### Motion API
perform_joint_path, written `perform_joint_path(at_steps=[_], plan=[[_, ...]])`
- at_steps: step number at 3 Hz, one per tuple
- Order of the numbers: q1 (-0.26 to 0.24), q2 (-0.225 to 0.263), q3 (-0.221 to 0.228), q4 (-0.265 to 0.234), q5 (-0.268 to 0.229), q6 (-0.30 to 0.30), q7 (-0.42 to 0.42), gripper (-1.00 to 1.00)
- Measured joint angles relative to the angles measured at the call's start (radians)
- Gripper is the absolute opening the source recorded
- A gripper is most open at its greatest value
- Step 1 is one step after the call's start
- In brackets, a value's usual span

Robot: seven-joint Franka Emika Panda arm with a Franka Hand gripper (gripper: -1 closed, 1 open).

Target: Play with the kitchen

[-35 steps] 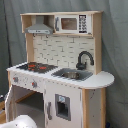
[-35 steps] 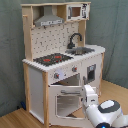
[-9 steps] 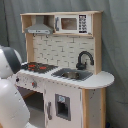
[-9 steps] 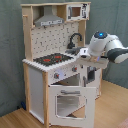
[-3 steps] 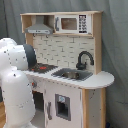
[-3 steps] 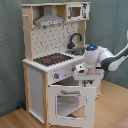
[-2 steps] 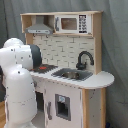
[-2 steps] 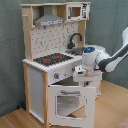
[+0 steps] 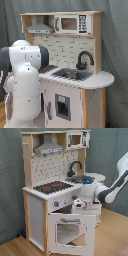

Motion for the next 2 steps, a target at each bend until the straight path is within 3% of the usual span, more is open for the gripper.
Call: perform_joint_path(at_steps=[1, 2], plan=[[0.012, 0.06, 0.007, 0.0, -0.032, 0.039, 0.06, -1.0], [0.031, 0.064, 0.04, 0.001, -0.034, 0.052, 0.16, -1.0]])
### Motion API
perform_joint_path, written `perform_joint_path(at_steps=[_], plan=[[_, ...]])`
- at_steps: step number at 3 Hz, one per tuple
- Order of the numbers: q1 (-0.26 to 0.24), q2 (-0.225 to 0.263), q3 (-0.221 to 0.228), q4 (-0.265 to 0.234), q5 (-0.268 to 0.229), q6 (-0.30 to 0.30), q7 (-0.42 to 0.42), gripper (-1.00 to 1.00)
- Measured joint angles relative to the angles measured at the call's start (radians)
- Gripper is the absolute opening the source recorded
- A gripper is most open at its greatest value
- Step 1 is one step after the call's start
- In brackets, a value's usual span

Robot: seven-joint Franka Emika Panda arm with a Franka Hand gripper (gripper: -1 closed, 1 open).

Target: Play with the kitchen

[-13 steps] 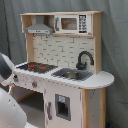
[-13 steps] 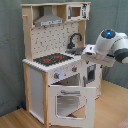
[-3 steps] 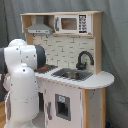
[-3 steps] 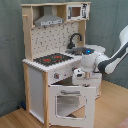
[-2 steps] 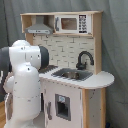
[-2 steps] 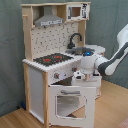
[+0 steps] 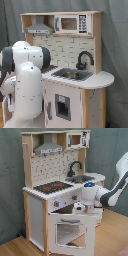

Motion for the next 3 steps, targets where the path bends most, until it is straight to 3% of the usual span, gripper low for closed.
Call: perform_joint_path(at_steps=[3], plan=[[0.003, -0.001, 0.104, 0.005, -0.07, 0.005, 0.303, -1.0]])
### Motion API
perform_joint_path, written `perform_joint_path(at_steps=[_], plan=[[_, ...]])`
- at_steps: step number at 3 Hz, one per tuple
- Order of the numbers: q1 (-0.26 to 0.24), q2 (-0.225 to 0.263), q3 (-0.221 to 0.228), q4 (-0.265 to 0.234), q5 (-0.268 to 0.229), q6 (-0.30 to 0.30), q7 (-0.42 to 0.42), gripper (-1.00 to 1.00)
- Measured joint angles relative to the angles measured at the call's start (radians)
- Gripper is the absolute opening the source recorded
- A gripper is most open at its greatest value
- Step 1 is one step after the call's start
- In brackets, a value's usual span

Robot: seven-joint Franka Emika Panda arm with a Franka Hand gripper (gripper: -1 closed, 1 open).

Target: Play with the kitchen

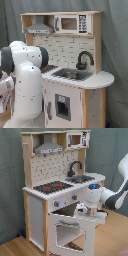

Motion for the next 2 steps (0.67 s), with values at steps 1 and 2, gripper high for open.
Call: perform_joint_path(at_steps=[1, 2], plan=[[0.0, 0.0, 0.028, 0.003, -0.036, 0.0, 0.1, -1.0], [0.01, 0.0, 0.045, 0.013, -0.065, 0.0, 0.193, -1.0]])
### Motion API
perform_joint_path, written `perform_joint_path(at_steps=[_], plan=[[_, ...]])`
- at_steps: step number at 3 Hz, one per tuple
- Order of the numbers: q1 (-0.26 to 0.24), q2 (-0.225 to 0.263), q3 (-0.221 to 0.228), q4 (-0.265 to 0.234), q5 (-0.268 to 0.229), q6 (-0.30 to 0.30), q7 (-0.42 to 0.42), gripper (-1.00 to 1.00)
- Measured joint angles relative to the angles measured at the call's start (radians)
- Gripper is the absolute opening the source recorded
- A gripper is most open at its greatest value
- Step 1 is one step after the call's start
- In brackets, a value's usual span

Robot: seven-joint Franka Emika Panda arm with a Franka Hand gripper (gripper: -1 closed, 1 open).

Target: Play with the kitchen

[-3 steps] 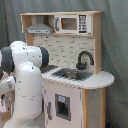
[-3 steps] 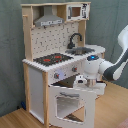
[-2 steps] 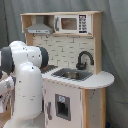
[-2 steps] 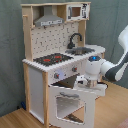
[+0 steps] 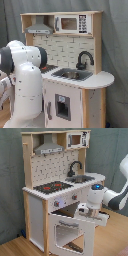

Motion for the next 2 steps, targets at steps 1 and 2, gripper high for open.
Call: perform_joint_path(at_steps=[1, 2], plan=[[0.025, 0.0, 0.0, 0.007, -0.03, 0.0, 0.094, -1.0], [0.025, -0.004, 0.0, 0.011, -0.047, -0.015, 0.169, -1.0]])
